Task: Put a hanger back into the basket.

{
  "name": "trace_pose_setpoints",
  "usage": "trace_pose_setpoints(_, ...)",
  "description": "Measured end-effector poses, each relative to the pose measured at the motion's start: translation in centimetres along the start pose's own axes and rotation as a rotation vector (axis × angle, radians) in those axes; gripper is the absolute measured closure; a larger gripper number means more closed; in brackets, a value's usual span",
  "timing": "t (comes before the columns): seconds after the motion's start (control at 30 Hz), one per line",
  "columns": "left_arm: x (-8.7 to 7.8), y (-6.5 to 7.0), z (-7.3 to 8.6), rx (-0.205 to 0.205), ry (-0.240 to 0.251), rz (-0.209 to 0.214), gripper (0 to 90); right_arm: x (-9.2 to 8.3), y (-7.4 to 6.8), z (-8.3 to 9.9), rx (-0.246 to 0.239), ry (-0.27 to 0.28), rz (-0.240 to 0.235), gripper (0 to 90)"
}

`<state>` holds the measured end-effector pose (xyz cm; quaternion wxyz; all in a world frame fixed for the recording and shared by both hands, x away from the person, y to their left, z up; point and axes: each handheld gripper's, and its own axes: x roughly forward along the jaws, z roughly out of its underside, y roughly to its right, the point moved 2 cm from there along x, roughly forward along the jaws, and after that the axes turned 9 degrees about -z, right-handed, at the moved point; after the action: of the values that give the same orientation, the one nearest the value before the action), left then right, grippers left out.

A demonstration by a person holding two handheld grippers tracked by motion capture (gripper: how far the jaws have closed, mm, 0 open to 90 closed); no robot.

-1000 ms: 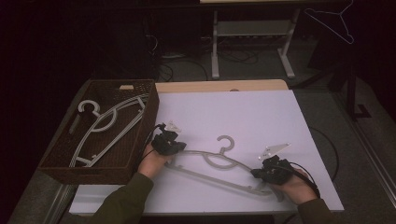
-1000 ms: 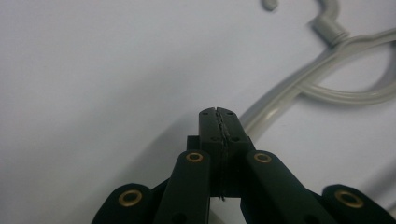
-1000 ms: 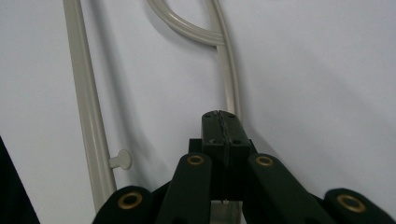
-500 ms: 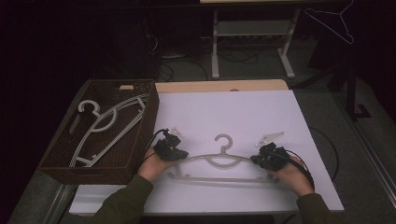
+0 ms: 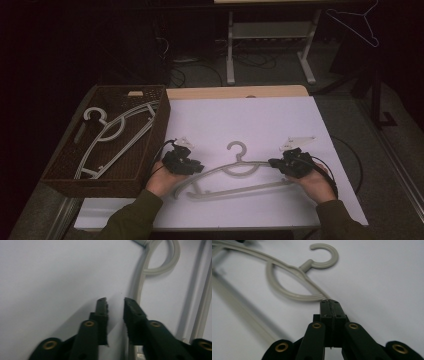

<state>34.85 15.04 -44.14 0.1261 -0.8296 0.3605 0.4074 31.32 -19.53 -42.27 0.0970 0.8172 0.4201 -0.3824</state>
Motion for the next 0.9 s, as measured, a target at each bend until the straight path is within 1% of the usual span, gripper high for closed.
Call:
trace_pose_setpoints(0.03, -0.3, -0.2, 0.0, 0.016, 0.010, 0.000, 58.5, -0.8, -0.8, 0.7, 0.013, 0.020, -0.019, 89.5)
trace_pose_setpoints(0.07, -0.3, -0.2, 0.0, 0.016, 0.010, 0.000, 54.2, -0.8, -0.8, 0.7, 0.013, 0.020, -0.019, 89.5)
trace_pose_setpoints(0.1, -0.4, -0.2, 0.0, 0.008, 0.023, -0.001, 51.3, -1.2, -1.3, 1.4, 0.011, 0.020, -0.019, 89.5)
trace_pose_setpoints(0.13, -0.4, -0.2, 0.0, 0.008, 0.023, -0.001, 49.1, -1.2, -1.3, 1.4, 0.011, 0.020, -0.019, 89.5)
trace_pose_setpoints(0.17, -0.5, -0.2, -0.1, 0.002, 0.036, 0.000, 46.1, -1.6, -1.8, 1.9, 0.020, 0.019, -0.025, 89.5)
trace_pose_setpoints(0.2, -0.6, -0.2, -0.1, 0.002, 0.039, 0.003, 44.1, -1.7, -1.9, 2.2, 0.010, 0.021, -0.023, 89.5)
trace_pose_setpoints(0.23, -0.6, -0.2, -0.1, 0.015, 0.041, 0.006, 43.3, -1.8, -2.1, 2.5, 0.020, 0.013, -0.026, 89.5)
trace_pose_setpoints(0.27, -0.6, -0.2, -0.1, 0.015, 0.041, 0.006, 41.6, -1.8, -2.1, 2.8, 0.020, 0.008, -0.029, 89.5)
trace_pose_setpoints(0.3, -0.6, -0.2, -0.1, 0.019, 0.042, 0.005, 41.6, -1.8, -2.1, 2.8, 0.020, 0.008, -0.029, 89.5)
trace_pose_setpoints(0.33, -0.6, -0.1, -0.1, 0.005, 0.048, 0.013, 40.5, -1.8, -2.2, 3.3, 0.024, -0.007, -0.027, 89.5)
trace_pose_setpoints(0.37, -0.6, -0.1, -0.1, 0.005, 0.048, 0.013, 40.4, -1.8, -2.2, 3.3, 0.024, -0.007, -0.027, 89.5)
trace_pose_setpoints(0.4, -0.6, -0.1, -0.1, 0.002, 0.050, 0.014, 40.2, -1.7, -2.2, 3.7, 0.024, -0.022, -0.025, 89.5)
trace_pose_setpoints(0.43, -0.6, -0.1, -0.2, 0.001, 0.051, 0.016, 40.1, -1.7, -2.3, 3.8, 0.042, -0.029, -0.023, 89.5)
trace_pose_setpoints(0.5, -0.6, -0.1, -0.2, -0.001, 0.052, 0.018, 39.9, -1.7, -2.2, 3.8, 0.039, -0.032, -0.023, 89.5)
trace_pose_setpoints(0.53, -0.6, -0.1, -0.2, 0.010, 0.048, 0.022, 39.7, -1.4, -2.0, 3.9, 0.028, -0.045, -0.012, 89.5)
trace_pose_setpoints(0.57, -0.6, -0.1, -0.2, 0.010, 0.048, 0.022, 39.5, -1.4, -2.0, 3.9, 0.028, -0.045, -0.012, 89.5)
trace_pose_setpoints(0.6, -0.6, 0.0, -0.2, 0.006, 0.053, 0.024, 39.3, -1.4, -2.0, 4.0, 0.046, -0.051, -0.021, 89.5)
trace_pose_setpoints(0.63, -0.5, 0.2, -0.2, 0.008, 0.051, 0.025, 38.9, -1.4, -2.0, 4.1, 0.042, -0.063, -0.020, 89.6)
trace_pose_setpoints(0.7, -0.4, 0.4, -0.3, 0.027, 0.052, 0.037, 38.5, -1.2, -2.0, 4.3, 0.038, -0.075, -0.021, 89.6)
trace_pose_setpoints(0.73, -0.4, 0.4, -0.3, 0.027, 0.052, 0.037, 38.2, -1.2, -2.0, 4.3, 0.038, -0.075, -0.021, 89.6)
trace_pose_setpoints(0.77, -0.3, 0.9, -0.4, 0.034, 0.048, 0.048, 37.8, -1.1, -2.1, 4.4, 0.034, -0.083, -0.021, 89.6)
trace_pose_setpoints(0.8, -0.3, 0.9, -0.4, 0.034, 0.048, 0.048, 37.7, -1.1, -2.1, 4.4, 0.034, -0.083, -0.021, 89.6)
trace_pose_setpoints(0.83, -0.1, 1.2, -0.4, 0.047, 0.044, 0.053, 37.7, -1.1, -2.1, 4.4, 0.035, -0.083, -0.024, 89.5)
trace_pose_setpoints(0.9, 0.2, 1.6, -0.5, 0.059, 0.042, 0.060, 37.7, -1.1, -2.1, 4.5, 0.042, -0.086, -0.027, 89.6)
